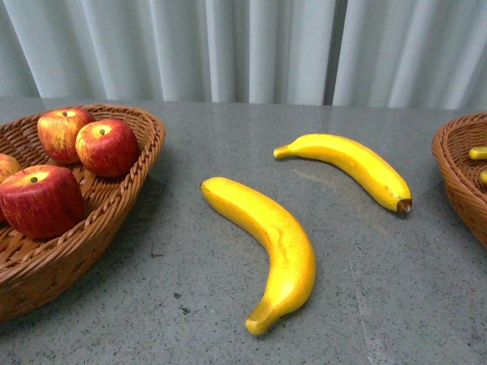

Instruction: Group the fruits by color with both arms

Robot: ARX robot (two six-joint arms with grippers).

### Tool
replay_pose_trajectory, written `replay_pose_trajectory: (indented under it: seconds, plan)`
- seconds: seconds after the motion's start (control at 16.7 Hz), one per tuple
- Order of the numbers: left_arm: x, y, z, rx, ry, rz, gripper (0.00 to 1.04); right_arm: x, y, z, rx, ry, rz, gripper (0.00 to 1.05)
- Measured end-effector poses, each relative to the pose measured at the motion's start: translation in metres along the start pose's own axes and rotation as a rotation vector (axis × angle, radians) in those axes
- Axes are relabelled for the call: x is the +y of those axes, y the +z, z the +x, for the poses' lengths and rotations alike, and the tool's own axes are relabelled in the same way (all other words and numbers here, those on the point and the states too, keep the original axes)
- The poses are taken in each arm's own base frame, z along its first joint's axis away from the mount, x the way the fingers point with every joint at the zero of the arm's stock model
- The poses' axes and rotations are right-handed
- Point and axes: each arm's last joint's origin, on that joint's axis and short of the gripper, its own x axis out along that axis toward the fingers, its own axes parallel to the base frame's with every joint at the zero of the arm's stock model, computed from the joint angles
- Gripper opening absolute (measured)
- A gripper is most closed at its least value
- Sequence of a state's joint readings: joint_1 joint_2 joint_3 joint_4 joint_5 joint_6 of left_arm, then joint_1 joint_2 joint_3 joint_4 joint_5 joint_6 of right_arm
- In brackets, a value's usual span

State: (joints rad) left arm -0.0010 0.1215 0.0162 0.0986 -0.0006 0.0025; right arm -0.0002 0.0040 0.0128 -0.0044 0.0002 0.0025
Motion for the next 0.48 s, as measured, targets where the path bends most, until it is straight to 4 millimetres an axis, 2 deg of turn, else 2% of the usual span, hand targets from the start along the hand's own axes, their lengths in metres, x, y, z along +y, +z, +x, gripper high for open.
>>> replay_pose_trajectory:
  seconds: [0.06,0.12,0.48]
  plan:
    - [0.0,-0.0037,-0.0062,0.019,0.0,0.0,0.01,0.0,0.0,0.0,0.0,0.0,0.0,0.98]
    - [0.0,0.0019,-0.0076,-0.033,0.002,0.0,0.01,0.0,-0.0001,0.0,0.001,0.0,0.0,0.98]
    - [0.0,-0.0014,-0.0073,-0.009,0.0,0.0,0.01,0.0,0.0,0.0,0.0,0.0,0.0,0.98]
